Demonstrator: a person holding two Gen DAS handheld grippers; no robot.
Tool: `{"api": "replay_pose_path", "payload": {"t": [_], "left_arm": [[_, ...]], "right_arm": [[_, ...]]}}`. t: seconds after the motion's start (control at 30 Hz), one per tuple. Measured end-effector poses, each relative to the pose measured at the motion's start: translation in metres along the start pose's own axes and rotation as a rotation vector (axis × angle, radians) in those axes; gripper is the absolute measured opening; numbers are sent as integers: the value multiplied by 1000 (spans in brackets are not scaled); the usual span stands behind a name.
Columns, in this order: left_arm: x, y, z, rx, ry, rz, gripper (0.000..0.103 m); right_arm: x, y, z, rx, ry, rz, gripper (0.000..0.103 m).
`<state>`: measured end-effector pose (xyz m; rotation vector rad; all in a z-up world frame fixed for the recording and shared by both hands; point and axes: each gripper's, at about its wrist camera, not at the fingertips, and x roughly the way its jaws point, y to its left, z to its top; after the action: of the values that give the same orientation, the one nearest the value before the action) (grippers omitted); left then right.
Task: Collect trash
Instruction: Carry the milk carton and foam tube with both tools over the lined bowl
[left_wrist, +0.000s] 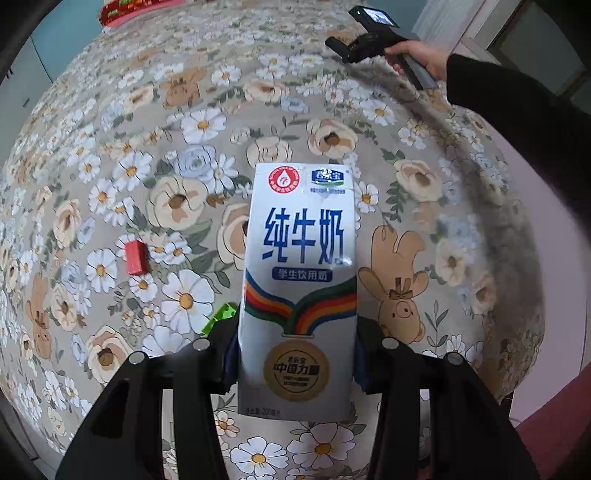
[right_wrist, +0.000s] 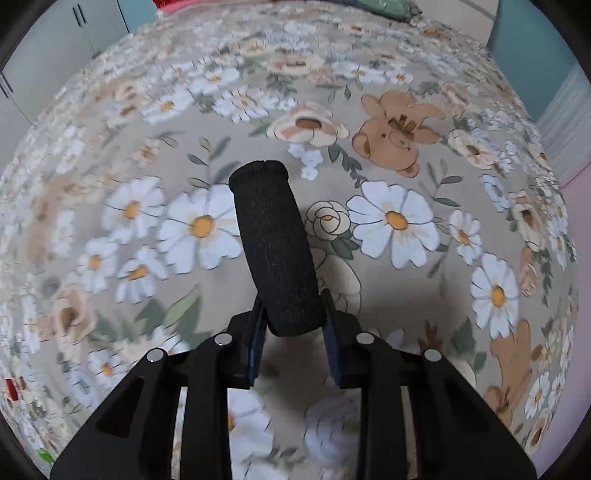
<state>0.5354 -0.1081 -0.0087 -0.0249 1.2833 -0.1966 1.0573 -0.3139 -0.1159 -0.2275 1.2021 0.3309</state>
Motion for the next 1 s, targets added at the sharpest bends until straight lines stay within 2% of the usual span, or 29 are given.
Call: {"api": "replay_pose_path", "payload": {"t": [0.17, 0.3, 0.43, 0.57, 0.8, 1.0], "left_arm": [[-28, 7, 1, 16, -44, 22, 49], [-51, 10, 10, 103, -98, 72, 49], [-66, 21, 18, 162, -161, 91, 49], [-61, 36, 17, 203, -208, 94, 49], [-31, 62, -4, 206, -256, 99, 49], [-8, 75, -38, 211, -334, 122, 49]], "right_arm": [[-60, 12, -24, 2, -52, 0, 29], [-112, 32, -58, -20, -94, -32, 29], [-164, 58, -107, -23, -145, -43, 29], [-206, 93, -167, -25, -214, -57, 29], [-223, 162, -268, -22, -294, -54, 29], [-218, 212, -328, -70, -365, -76, 29]]}}
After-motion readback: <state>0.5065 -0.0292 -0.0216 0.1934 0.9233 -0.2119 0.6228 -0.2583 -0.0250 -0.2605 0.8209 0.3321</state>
